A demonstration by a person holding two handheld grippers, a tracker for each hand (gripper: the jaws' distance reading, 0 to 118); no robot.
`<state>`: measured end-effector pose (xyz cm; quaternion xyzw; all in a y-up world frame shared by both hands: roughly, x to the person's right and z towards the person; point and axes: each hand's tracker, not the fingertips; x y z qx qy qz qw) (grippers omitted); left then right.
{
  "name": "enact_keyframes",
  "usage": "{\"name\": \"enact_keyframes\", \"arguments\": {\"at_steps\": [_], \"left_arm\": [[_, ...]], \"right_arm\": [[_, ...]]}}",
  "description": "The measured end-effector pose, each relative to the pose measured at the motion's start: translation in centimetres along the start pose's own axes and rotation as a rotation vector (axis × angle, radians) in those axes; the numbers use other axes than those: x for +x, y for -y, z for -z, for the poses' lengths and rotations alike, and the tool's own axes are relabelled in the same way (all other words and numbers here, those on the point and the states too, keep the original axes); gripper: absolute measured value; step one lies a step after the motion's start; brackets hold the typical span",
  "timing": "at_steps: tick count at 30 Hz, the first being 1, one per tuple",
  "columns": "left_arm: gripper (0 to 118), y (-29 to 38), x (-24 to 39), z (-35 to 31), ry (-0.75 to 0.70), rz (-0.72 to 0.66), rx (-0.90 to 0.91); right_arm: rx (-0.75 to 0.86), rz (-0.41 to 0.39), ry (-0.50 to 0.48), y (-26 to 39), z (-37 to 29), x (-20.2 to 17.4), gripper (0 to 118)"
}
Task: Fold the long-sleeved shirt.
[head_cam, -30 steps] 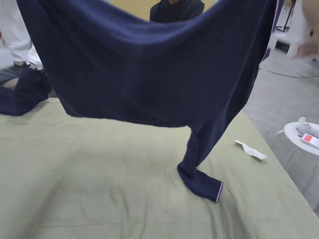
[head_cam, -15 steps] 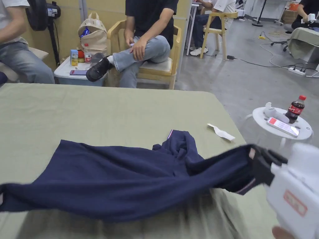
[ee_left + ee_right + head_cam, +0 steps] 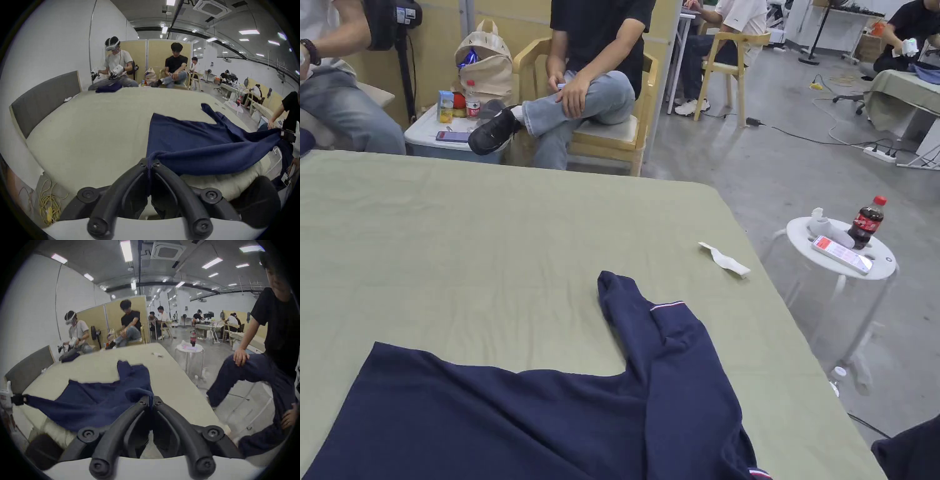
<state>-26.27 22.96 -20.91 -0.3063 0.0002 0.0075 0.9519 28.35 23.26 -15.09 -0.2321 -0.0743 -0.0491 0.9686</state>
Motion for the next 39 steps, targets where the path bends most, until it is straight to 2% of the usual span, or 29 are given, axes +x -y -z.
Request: {"name": "enact_keyframes", "arguments": {"at_steps": [2,5,6,7,8,9,10,12,15,16,17,18,19,20,22,24,29,32,36,39], "left_arm": [[0,1.5,0.0,-0.2,0.003,0.018,-0.044],[13,3.5,0.1,1.0,0.005,0.032,-0.148],[13,3.8,0.1,1.0,0.002,0.018,-0.142],[35,3.8,0.3,0.8,0.003,-0.012,-0.139],[70,3.4,0.1,0.5,0.009,-0.061,-0.124],[87,2.9,0.0,0.1,0.025,-0.097,-0.095],[90,1.6,0.5,-0.7,0.046,-0.127,-0.040],[90,-0.5,1.0,-0.8,0.063,-0.148,0.037],[88,-4.8,3.3,0.6,0.125,-0.115,0.127],[84,-6.2,4.1,1.5,0.126,-0.109,0.144],[65,-7.4,4.8,2.4,0.128,-0.111,0.150],[40,-8.0,5.4,3.3,0.139,-0.112,0.162],[12,-8.4,6.0,4.5,0.146,-0.117,0.173],[0,-8.9,6.7,5.6,0.139,-0.122,0.173],[0,-8.8,7.3,7.2,0.136,-0.125,0.155],[0,-8.2,7.9,8.1,0.136,-0.119,0.135],[0,-6.1,8.5,9.0,0.137,-0.124,0.070],[0,-5.6,8.4,9.5,0.122,-0.077,0.056],[0,-5.9,7.7,10.6,0.148,-0.076,0.071],[0,-7.4,8.6,11.7,0.116,-0.072,0.094]], "right_arm": [[-0.094,-0.024,0.013,2.3,-0.6,-0.1,3],[-0.235,-0.067,-0.002,4.6,0.0,0.1,12],[-0.242,-0.059,0.012,4.9,0.0,0.1,12],[-0.235,-0.042,0.032,4.7,-0.2,0.1,21],[-0.202,-0.036,0.049,4.2,-0.7,0.3,35],[-0.167,-0.042,0.065,3.6,-1.1,0.3,44],[-0.128,-0.051,0.074,2.5,-1.2,0.2,49],[-0.057,-0.043,0.050,-0.2,-0.6,0.0,50],[0.054,-0.056,-0.065,-4.3,2.1,-1.6,49],[0.078,-0.056,-0.090,-5.7,3.3,-2.2,48],[0.095,-0.053,-0.127,-6.7,4.6,-2.9,35],[0.107,-0.050,-0.157,-7.3,5.8,-3.7,15],[0.118,-0.056,-0.163,-7.8,7.0,-4.6,2],[0.134,-0.065,-0.153,-7.9,8.2,-5.5,1],[0.095,-0.080,-0.201,-7.9,9.9,-6.9,1],[0.091,-0.048,-0.252,-7.0,10.9,-7.9,1],[-0.004,-0.030,-0.257,-4.2,13.3,-8.7,0],[-0.019,-0.024,-0.244,-3.9,14.2,-8.4,0],[-0.008,-0.022,-0.237,-5.5,16.9,-7.5,0],[0.037,-0.073,-0.227,-8.4,20.8,-6.8,0]]}}
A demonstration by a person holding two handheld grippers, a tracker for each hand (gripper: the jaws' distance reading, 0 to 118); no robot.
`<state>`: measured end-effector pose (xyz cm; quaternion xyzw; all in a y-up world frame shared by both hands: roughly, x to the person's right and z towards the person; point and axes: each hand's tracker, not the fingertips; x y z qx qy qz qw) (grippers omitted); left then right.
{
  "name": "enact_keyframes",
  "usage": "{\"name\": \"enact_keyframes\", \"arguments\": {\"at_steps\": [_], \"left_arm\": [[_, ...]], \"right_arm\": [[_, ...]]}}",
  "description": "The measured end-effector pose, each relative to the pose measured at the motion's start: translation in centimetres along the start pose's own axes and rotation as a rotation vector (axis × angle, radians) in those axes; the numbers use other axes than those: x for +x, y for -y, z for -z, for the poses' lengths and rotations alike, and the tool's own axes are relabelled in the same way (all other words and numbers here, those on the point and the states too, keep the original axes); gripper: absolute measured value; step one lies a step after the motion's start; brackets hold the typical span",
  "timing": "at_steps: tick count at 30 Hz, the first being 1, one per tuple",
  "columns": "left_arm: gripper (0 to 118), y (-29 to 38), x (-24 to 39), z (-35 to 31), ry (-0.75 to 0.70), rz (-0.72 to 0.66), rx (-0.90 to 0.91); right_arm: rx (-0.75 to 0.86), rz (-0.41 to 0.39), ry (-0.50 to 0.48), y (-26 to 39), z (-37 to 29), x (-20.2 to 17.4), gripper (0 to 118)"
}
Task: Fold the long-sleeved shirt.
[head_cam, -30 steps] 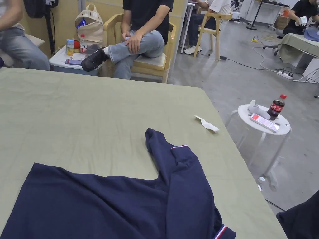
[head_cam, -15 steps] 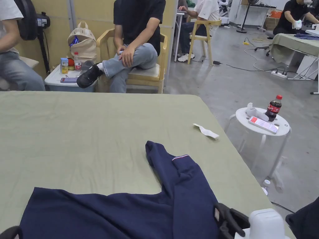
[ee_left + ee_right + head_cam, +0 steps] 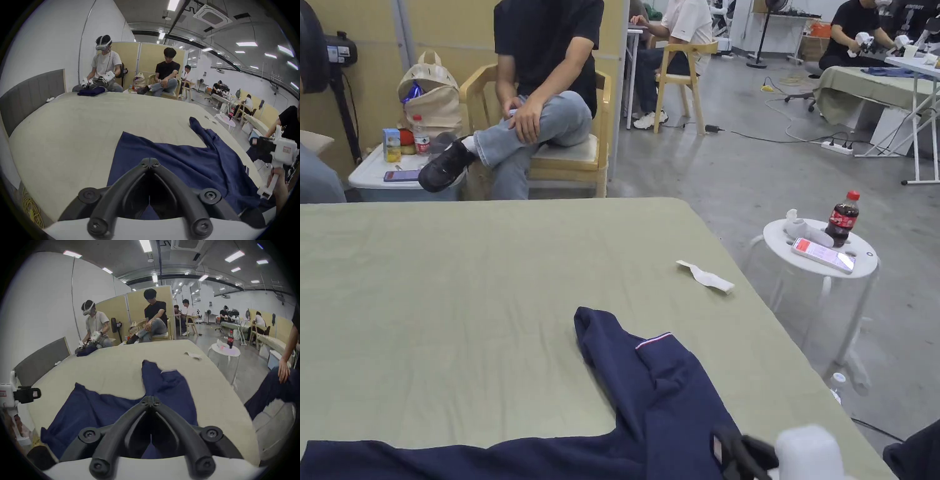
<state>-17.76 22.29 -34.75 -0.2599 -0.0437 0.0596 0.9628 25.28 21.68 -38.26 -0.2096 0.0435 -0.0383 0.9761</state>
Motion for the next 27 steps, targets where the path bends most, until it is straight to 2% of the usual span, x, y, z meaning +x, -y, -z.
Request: {"name": "enact_keyframes", "arguments": {"at_steps": [1,2,3,4,5,7,8,9,10,13,15,16,18,19,21,23,26,27], "left_arm": [[3,-0.3,-0.1,0.5,0.008,0.006,-0.003],[22,-0.4,-0.1,0.9,0.019,-0.002,0.002],[34,-0.3,-0.9,1.4,0.037,-0.016,0.006],[35,-0.4,-1.2,2.0,0.062,-0.028,0.010],[35,-0.5,-1.2,2.5,0.061,-0.025,0.008],[34,-0.5,-0.9,3.4,0.059,-0.008,0.005],[23,-0.4,0.2,3.4,0.064,0.007,0.001],[8,-0.3,0.4,3.6,0.070,0.014,0.001],[0,-0.2,0.7,3.8,0.062,0.022,-0.004],[0,0.1,1.6,4.4,0.081,0.037,-0.003],[0,0.0,2.1,4.8,0.083,0.057,-0.014],[0,-0.3,2.3,5.0,0.089,0.066,-0.019],[0,-0.4,2.4,4.9,0.089,0.068,-0.024],[0,-0.1,2.3,4.9,0.093,0.063,-0.030],[0,0.1,2.1,4.8,0.092,0.057,-0.045],[0,0.5,1.7,4.7,0.079,0.063,-0.060],[0,0.7,0.9,3.9,0.070,0.048,-0.074],[0,0.8,0.7,3.6,0.066,0.045,-0.076]], "right_arm": [[-0.009,-0.016,-0.012,-1.2,2.3,1.1,0],[-0.046,-0.030,-0.057,-2.5,5.1,2.4,4],[-0.082,-0.031,-0.104,-3.5,7.5,3.7,16],[-0.111,-0.002,-0.152,-4.3,10.6,5.3,31],[-0.169,0.045,-0.157,-4.8,14.7,7.0,35],[-0.263,0.050,-0.068,-5.6,20.7,9.3,35],[-0.309,0.028,-0.037,-5.7,23.5,10.2,35],[-0.332,0.015,-0.047,-5.5,25.9,11.2,35],[-0.357,0.028,-0.051,-5.3,27.7,11.8,35],[-0.401,0.032,-0.085,-4.3,31.4,12.6,35],[-0.468,0.052,-0.050,-3.9,33.6,12.9,33],[-0.501,0.051,-0.025,-3.6,34.4,13.0,28],[-0.452,0.063,-0.039,-3.1,34.0,13.1,3],[-0.412,0.046,-0.042,-3.5,33.9,13.1,3],[-0.436,0.059,-0.038,-3.4,33.6,13.0,3],[-0.341,-0.004,-0.004,-3.7,32.3,12.6,3],[-0.223,0.085,-0.021,-5.0,29.7,12.5,3],[-0.198,0.083,-0.015,-5.5,28.9,12.3,3]]}}
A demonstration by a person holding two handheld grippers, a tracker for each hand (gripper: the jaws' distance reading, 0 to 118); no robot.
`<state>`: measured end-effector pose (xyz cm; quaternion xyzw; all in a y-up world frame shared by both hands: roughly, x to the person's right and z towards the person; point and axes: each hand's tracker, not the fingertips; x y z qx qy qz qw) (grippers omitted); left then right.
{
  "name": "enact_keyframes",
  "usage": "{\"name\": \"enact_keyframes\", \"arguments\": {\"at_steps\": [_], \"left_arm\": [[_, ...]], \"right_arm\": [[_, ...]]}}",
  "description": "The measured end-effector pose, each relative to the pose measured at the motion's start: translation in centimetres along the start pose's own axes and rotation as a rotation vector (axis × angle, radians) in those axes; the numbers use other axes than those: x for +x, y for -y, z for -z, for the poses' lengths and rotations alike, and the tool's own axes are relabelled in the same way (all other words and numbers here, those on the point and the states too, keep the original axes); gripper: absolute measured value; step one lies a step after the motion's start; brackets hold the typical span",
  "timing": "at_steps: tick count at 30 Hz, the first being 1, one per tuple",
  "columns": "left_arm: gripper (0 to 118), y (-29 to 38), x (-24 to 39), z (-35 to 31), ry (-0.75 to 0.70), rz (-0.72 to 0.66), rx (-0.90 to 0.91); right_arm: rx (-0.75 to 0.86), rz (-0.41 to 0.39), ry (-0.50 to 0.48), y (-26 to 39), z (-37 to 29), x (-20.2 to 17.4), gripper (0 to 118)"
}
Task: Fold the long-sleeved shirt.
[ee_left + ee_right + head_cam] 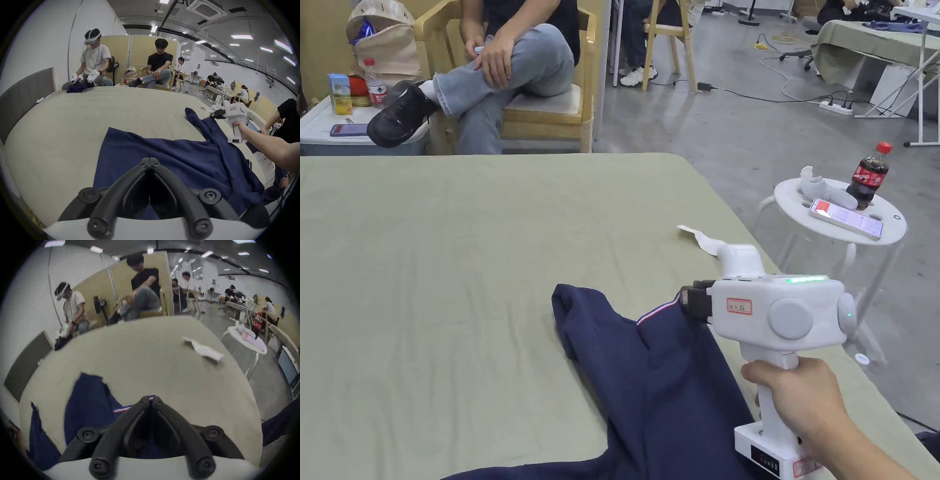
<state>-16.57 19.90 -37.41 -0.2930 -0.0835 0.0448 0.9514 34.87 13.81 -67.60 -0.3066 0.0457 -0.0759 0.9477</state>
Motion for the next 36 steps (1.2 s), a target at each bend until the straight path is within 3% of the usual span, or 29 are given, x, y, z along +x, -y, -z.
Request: {"name": "enact_keyframes", "arguments": {"at_steps": [1,6,13,17,20,21,23,25,26,28,31,33,36], "left_arm": [[0,0.3,-0.2,-0.3,-0.008,-0.002,-0.001],[0,0.7,-0.9,-2.1,-0.008,-0.041,-0.010],[0,1.0,-0.9,-5.4,0.012,-0.063,0.032],[0,1.0,-0.4,-7.2,0.044,-0.078,0.060],[0,1.3,0.0,-8.1,0.056,-0.055,0.073],[0,1.3,0.1,-8.3,0.056,-0.049,0.075],[0,1.4,-0.1,-8.7,0.062,-0.049,0.076],[0,1.3,0.1,-8.7,0.062,-0.056,0.075],[0,1.3,0.0,-8.8,0.059,-0.055,0.076],[0,1.2,-0.3,-8.8,0.053,-0.052,0.073],[0,1.2,-0.8,-8.5,0.041,-0.050,0.072],[0,1.3,-1.2,-7.9,0.032,-0.056,0.067],[0,1.6,-1.7,-7.0,0.015,-0.061,0.048]], "right_arm": [[0.037,-0.018,0.023,-0.2,-1.3,-0.3,3],[0.116,-0.051,-0.046,-0.5,-8.5,-1.6,3],[0.206,-0.043,-0.121,6.2,-25.8,-6.0,3],[0.115,0.007,-0.143,13.6,-33.2,-8.2,3],[0.002,-0.030,-0.075,19.6,-36.1,-10.1,4],[-0.055,-0.052,-0.052,21.1,-36.3,-10.6,10],[-0.160,-0.082,-0.013,22.9,-35.3,-11.5,32],[-0.105,-0.055,0.017,22.2,-34.6,-11.6,37],[-0.056,-0.035,-0.014,20.7,-34.1,-11.3,45],[0.056,-0.034,-0.040,16.7,-32.5,-10.9,46],[0.155,-0.100,0.015,10.1,-27.1,-9.8,46],[0.074,-0.118,0.006,7.0,-22.1,-8.2,46],[-0.063,-0.052,-0.029,5.5,-14.3,-4.5,45]]}}
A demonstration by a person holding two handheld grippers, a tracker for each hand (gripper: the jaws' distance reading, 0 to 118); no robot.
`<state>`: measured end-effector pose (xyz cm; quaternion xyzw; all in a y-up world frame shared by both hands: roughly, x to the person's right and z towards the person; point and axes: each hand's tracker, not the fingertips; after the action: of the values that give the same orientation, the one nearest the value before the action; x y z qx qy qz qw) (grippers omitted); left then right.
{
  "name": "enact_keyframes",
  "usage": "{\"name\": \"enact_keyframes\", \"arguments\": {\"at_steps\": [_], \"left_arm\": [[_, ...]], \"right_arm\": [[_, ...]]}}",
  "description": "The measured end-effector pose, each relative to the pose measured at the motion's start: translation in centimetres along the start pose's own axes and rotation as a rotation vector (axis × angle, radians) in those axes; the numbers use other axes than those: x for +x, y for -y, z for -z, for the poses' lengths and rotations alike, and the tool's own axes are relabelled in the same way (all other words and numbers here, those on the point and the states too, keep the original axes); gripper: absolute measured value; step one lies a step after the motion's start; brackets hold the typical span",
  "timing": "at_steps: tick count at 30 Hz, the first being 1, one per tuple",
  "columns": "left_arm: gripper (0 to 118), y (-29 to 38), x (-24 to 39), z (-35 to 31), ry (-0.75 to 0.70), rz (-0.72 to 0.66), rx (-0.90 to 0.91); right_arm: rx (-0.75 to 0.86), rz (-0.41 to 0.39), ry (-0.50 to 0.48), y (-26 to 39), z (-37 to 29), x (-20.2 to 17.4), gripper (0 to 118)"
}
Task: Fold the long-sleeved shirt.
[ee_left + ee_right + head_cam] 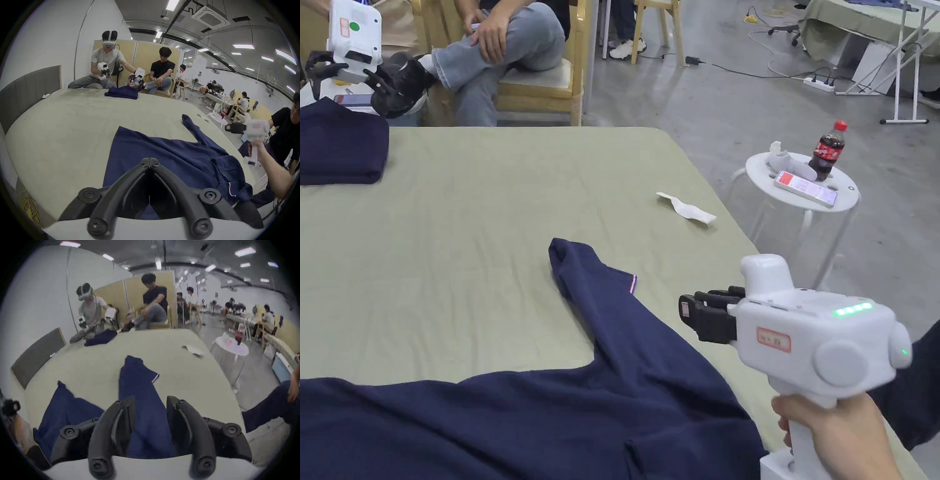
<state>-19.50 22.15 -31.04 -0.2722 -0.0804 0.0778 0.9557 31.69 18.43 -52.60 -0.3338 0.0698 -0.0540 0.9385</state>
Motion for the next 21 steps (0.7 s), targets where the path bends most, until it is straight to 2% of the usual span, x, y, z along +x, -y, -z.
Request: {"name": "enact_keyframes", "arguments": {"at_steps": [1,4,7,8,9,11,15,16,18,19,20,21], "left_arm": [[0,0.2,-0.3,0.5,0.000,-0.001,-0.009],[0,0.3,-0.1,1.8,-0.007,0.005,-0.033],[0,0.0,0.2,2.4,-0.007,0.010,-0.037],[0,-0.1,0.3,2.6,0.008,0.012,-0.038],[0,-0.1,0.5,2.8,0.013,0.016,-0.036],[0,-0.3,0.8,3.2,0.000,0.029,-0.033],[0,-0.6,0.7,4.0,0.006,0.048,-0.045],[0,-0.6,0.7,4.2,0.003,0.061,-0.050],[0,-0.6,0.6,4.6,0.000,0.069,-0.056],[0,-0.6,0.5,4.8,-0.001,0.070,-0.064],[0,-0.5,0.4,5.0,-0.004,0.072,-0.074],[0,-0.4,0.4,5.2,-0.008,0.077,-0.080]], "right_arm": [[-0.036,0.019,-0.016,-0.7,1.9,0.6,45],[-0.008,0.006,-0.022,-3.2,6.3,1.5,45],[-0.039,0.093,-0.095,-6.3,10.6,1.9,45],[-0.057,0.090,-0.107,-7.2,12.2,1.7,45],[-0.058,0.081,-0.101,-7.8,13.6,1.4,45],[-0.125,0.114,-0.078,-8.8,17.0,0.6,45],[-0.232,0.028,-0.119,-9.0,22.9,-1.5,45],[-0.238,-0.016,-0.147,-9.4,24.0,-2.2,45],[-0.238,-0.052,-0.085,-10.6,25.3,-3.8,45],[-0.258,-0.032,-0.071,-11.1,26.6,-4.2,45],[-0.308,0.005,-0.085,-11.2,27.7,-4.1,35],[-0.336,0.046,-0.087,-11.0,28.2,-4.0,8]]}}
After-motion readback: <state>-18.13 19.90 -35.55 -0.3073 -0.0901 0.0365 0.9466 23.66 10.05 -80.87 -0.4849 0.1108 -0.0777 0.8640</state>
